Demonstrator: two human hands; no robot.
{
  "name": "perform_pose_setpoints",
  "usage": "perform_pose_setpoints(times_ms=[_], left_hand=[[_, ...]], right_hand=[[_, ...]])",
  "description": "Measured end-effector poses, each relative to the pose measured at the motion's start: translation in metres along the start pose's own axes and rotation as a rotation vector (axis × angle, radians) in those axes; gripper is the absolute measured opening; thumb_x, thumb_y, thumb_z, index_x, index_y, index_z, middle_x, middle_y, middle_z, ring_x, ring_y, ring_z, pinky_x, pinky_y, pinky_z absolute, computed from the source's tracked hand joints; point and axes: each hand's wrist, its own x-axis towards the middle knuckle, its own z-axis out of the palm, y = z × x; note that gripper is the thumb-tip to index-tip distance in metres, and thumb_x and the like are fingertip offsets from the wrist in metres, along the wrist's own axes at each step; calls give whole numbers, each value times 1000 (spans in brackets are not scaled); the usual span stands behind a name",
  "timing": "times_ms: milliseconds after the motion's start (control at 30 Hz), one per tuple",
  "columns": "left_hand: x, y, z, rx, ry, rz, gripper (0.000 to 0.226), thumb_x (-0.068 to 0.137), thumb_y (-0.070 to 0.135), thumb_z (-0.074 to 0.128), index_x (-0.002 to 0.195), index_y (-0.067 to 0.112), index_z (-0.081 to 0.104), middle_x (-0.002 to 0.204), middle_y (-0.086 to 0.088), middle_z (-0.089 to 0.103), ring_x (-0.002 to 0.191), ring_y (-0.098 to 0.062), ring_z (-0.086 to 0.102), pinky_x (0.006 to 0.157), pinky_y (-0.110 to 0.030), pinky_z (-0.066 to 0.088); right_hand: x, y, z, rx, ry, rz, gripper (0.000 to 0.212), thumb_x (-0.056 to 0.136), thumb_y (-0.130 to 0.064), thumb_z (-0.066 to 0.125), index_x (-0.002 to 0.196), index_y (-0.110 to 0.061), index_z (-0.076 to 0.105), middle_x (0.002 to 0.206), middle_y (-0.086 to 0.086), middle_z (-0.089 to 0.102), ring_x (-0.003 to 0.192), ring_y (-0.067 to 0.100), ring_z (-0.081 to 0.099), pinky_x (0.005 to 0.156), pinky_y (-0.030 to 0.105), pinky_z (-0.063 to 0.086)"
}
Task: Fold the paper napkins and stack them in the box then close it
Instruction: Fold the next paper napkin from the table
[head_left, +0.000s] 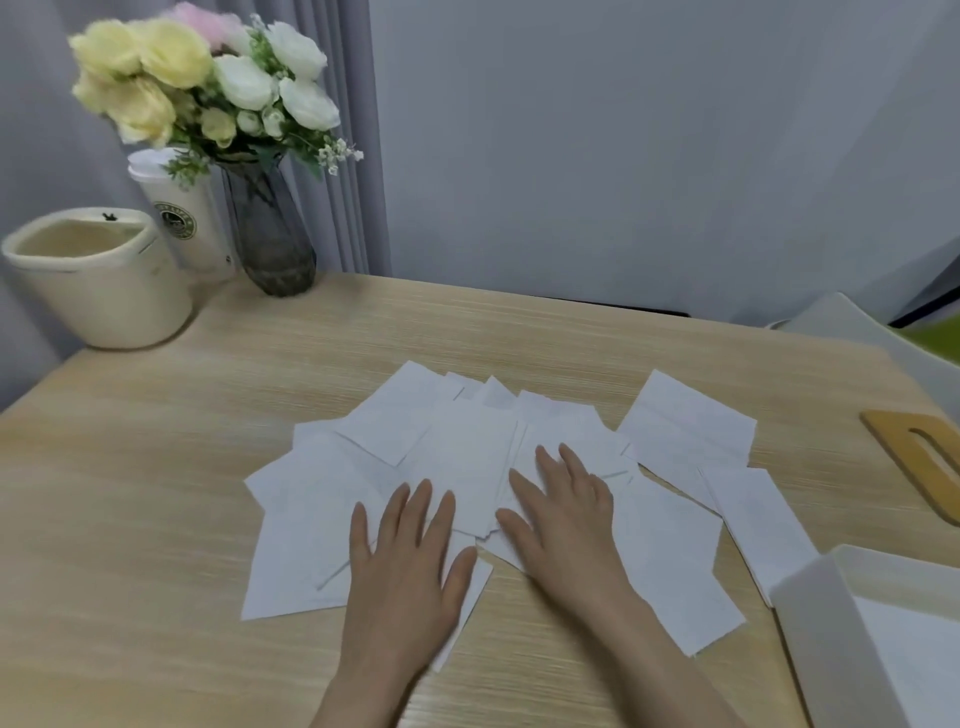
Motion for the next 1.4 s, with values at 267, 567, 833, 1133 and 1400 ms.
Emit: perform_pose_setpoints(times_ms=[267, 567, 833, 1133, 1400], left_hand=[[1, -2, 4, 1, 29, 6, 57, 93, 49, 35, 131, 18, 63, 140, -7, 57, 132, -28, 51, 108, -56, 18], [0, -3, 5, -45, 39, 20, 54, 93, 47, 36, 130, 19, 63, 140, -6, 57, 133, -27, 50, 109, -55, 19], [-1, -4, 2, -259, 87, -49, 49, 97, 44, 34, 133, 21, 59, 143, -1, 53, 137, -17, 43, 117, -45, 6], [-2, 6, -16, -439, 154, -101, 52, 94, 42, 30, 129, 21, 63, 135, 5, 58, 131, -15, 47, 108, -38, 24], [-3, 14, -38, -817, 89, -291, 24, 95, 26, 56, 111, 43, 61, 101, 26, 61, 90, 6, 54, 73, -8, 39]], right_hand=[[12, -4, 4, -26, 38, 26, 49, 98, -55, 21, 142, -41, 36, 161, -3, 5, 145, 17, -17, 114, 43, -9], [26, -28, 16, 379, 190, 152, 17, 90, -50, 53, 85, -35, 58, 144, -9, 41, 145, 10, 5, 108, 28, 0], [11, -29, 0, 526, 246, 292, 26, 90, -35, 57, 66, -30, 46, 66, -17, 53, 76, 4, 48, 68, 29, 32], [-10, -2, -18, 776, 59, 495, 34, 81, -9, 53, 52, -20, 40, 43, -9, 40, 51, 14, 38, 55, 28, 30], [-24, 6, -19, 826, 119, 434, 39, 87, -6, 53, 54, -18, 36, 53, 1, 30, 56, 15, 30, 58, 28, 25]])
